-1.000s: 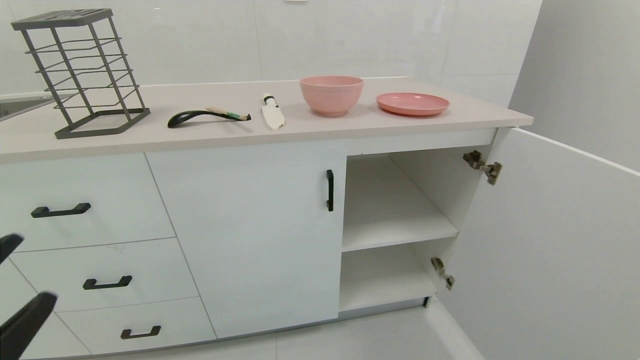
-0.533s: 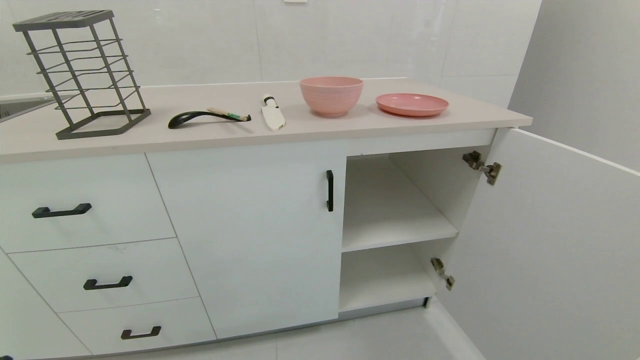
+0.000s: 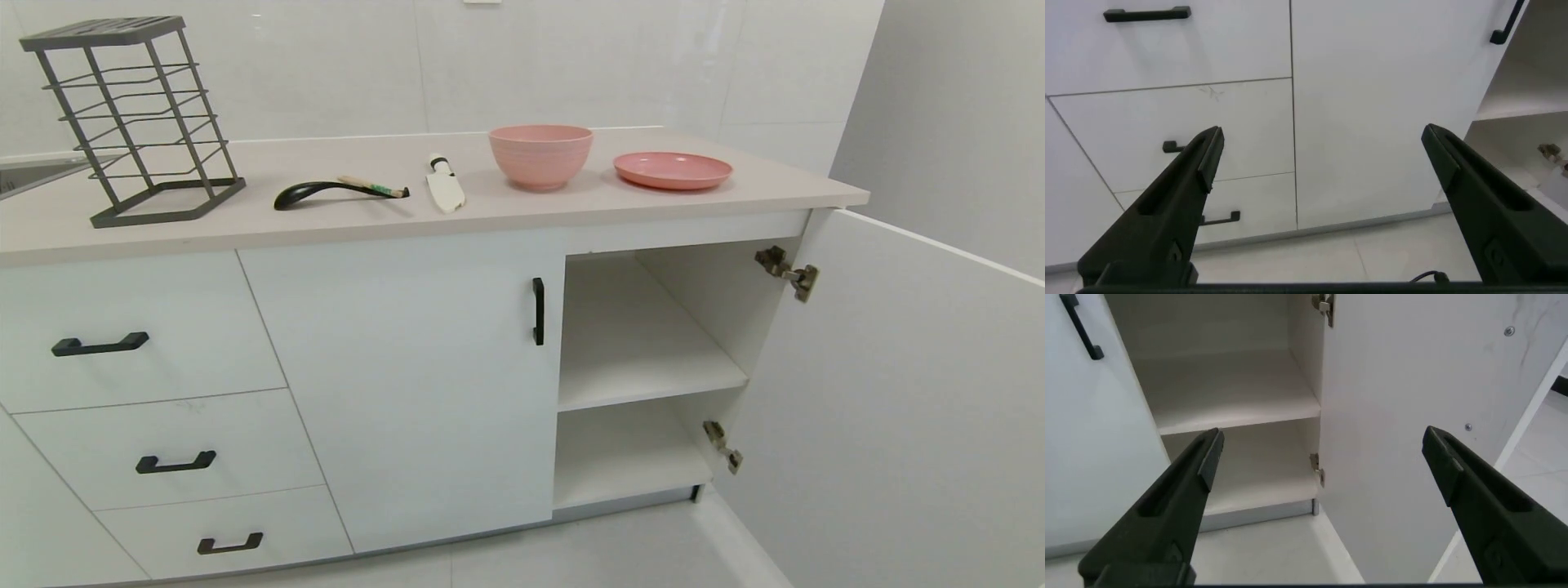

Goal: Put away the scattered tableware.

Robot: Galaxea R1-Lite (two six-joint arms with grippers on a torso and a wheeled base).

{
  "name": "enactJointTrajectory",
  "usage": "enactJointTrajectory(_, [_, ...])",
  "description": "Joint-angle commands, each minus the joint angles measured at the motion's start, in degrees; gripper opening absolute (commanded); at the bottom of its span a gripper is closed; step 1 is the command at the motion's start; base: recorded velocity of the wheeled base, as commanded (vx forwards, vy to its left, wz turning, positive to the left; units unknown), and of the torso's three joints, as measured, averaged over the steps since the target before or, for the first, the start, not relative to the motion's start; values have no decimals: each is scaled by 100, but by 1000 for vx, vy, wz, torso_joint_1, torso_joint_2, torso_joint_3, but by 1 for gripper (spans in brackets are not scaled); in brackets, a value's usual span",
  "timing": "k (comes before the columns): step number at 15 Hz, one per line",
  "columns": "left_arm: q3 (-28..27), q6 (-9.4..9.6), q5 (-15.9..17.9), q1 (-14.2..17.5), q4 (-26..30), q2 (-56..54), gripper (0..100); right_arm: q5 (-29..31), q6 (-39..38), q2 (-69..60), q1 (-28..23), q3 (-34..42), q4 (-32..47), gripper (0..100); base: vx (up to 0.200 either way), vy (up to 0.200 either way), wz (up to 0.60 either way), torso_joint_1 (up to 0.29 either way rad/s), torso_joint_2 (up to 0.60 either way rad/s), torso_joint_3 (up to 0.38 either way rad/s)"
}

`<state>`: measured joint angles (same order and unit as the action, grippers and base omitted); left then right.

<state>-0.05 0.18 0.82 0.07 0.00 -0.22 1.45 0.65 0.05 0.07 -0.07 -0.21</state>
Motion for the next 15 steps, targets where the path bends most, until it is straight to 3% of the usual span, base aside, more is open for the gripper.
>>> enactJointTrajectory(1, [5,-1,-3,1,0,22,100,-13,6,-5,1,7,-6,100,0,0,0,0,0,0])
enactJointTrajectory(4, [-4,-1,-3,1,0,22,100,-48,-12,-5,1,7,3,100,0,0,0,0,0,0])
enactJointTrajectory(10, [-4,-18,-3,1,0,22,100,-48,-3,-5,1,7,3,100,0,-200,0,4,3,5])
enactJointTrajectory(15, [-4,-18,-3,1,0,22,100,-48,-3,-5,1,7,3,100,0,0,0,0,0,0])
